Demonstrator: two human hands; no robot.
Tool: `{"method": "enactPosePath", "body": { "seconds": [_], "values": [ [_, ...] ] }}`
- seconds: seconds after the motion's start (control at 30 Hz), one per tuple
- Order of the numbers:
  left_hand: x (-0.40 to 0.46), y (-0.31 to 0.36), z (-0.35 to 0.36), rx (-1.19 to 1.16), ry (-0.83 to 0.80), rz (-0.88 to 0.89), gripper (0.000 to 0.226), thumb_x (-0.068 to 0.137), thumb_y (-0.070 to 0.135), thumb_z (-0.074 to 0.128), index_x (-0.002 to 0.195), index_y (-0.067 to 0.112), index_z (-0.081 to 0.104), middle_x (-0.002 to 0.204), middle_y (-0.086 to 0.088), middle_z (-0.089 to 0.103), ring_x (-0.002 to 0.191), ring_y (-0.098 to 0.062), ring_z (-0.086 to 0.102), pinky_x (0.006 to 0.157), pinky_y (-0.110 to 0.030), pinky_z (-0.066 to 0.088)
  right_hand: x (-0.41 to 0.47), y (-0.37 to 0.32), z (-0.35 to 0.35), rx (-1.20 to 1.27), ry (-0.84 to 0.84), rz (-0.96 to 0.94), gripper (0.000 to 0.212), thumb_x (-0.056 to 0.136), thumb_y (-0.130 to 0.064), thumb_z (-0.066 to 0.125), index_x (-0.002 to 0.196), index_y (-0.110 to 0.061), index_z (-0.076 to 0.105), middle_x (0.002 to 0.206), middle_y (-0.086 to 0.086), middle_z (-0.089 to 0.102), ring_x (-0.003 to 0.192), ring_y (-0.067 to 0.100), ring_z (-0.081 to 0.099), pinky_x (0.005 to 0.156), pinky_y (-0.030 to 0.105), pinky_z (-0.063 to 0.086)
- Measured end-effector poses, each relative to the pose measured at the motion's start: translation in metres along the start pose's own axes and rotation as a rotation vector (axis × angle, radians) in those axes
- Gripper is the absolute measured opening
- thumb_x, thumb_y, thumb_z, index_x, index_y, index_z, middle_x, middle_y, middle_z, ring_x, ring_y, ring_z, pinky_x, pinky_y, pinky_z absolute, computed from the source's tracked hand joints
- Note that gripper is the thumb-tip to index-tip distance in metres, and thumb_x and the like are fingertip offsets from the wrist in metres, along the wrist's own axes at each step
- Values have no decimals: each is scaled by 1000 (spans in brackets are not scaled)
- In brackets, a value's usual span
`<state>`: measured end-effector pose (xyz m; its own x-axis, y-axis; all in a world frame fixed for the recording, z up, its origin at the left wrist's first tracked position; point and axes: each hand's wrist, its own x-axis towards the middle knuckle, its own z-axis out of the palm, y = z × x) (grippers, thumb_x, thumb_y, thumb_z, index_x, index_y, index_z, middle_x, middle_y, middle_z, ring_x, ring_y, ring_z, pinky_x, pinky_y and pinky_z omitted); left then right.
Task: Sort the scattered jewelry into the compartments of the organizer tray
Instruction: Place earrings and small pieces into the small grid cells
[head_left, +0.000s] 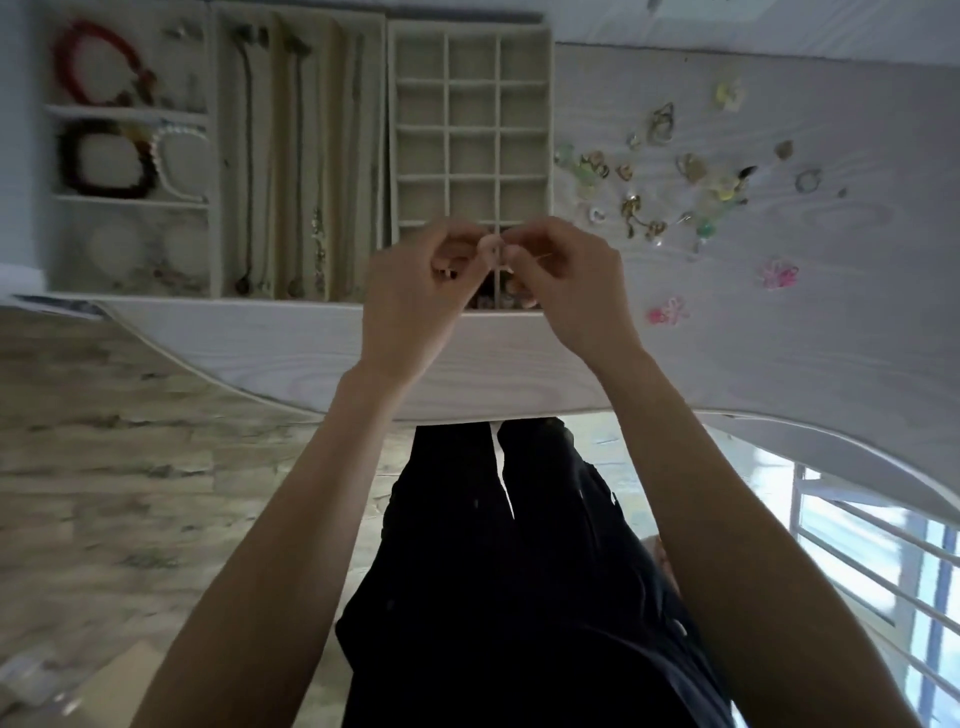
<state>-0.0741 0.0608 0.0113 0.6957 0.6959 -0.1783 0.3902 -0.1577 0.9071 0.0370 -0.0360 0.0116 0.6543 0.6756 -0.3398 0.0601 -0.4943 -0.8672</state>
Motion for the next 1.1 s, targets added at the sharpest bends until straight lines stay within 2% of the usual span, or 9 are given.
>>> {"method": "enactPosePath", "body": {
  "seconds": [0.13, 0.3, 0.37, 0.47, 0.57, 0.77, 0.9, 1.0, 1.1],
  "values": [
    [14, -7, -14, -5, -14, -7, 14, 87, 23, 69, 98, 17, 65, 84, 19, 65, 79, 9, 61, 66, -7, 42, 12, -5, 3, -17, 22, -33, 9, 84, -12, 67, 86, -21, 65, 71, -6, 66, 68, 13, 65, 67, 34, 56],
    [27, -14, -26, 142, -80, 21, 15, 91, 30, 63, 103, 22, 66, 83, 21, 64, 74, 8, 58, 65, -7, 40, 18, -14, 11, -139, 25, -66, 12, 80, -15, 72, 91, -14, 73, 74, -11, 66, 69, -3, 62, 68, 11, 49],
    [30, -19, -27, 258, -111, 57, 19, 93, 33, 59, 109, 26, 66, 91, 15, 64, 83, 7, 58, 72, -7, 39, 18, -13, 10, -158, 32, -54, 21, 80, -12, 71, 102, -11, 71, 85, -5, 69, 76, -2, 63, 74, 12, 51],
    [31, -26, -29, 480, -72, 165, 28, 94, 32, 56, 119, 21, 64, 117, 0, 58, 111, -14, 49, 92, -7, 25, 15, -11, 9, -178, 120, -87, 23, 83, -6, 63, 106, -9, 68, 95, 1, 69, 82, 10, 65, 79, 22, 54],
    [25, -30, -34, 570, 11, 268, 23, 93, 22, 57, 112, 14, 67, 113, -6, 59, 109, -22, 52, 92, -8, 25, 11, -6, 9, -276, 181, -149, 21, 81, -4, 61, 98, -12, 70, 94, 2, 65, 75, 11, 59, 71, 14, 46],
    [15, -38, -39, 648, -52, 325, 20, 90, 24, 59, 105, 14, 68, 101, -9, 60, 99, -25, 54, 86, -21, 32, 10, 4, 26, -595, 225, -315, 4, 76, -13, 69, 80, -12, 71, 90, 6, 61, 87, 27, 52, 67, 23, 35],
    [19, -37, -30, 679, -39, 326, 26, 89, 33, 58, 97, 11, 70, 100, -8, 60, 96, -25, 54, 85, -23, 35, 17, -1, 33, -689, 204, -302, 16, 80, -29, 69, 82, -13, 74, 93, 8, 60, 93, 30, 50, 76, 28, 39],
    [20, -39, -25, 679, -38, 327, 27, 88, 33, 58, 98, 11, 70, 102, -8, 60, 98, -26, 53, 84, -25, 38, 24, -4, 38, -751, 158, -231, 31, 88, -42, 59, 91, -16, 74, 103, 5, 56, 102, 26, 45, 84, 24, 31],
    [19, -40, -24, 622, -29, 278, 26, 86, 29, 61, 105, 12, 67, 106, -9, 58, 103, -26, 51, 87, -19, 33, 29, -3, 41, -667, 177, -174, 26, 85, -42, 63, 91, -19, 74, 101, 0, 52, 102, 21, 43, 82, 19, 26]
  ]
}}
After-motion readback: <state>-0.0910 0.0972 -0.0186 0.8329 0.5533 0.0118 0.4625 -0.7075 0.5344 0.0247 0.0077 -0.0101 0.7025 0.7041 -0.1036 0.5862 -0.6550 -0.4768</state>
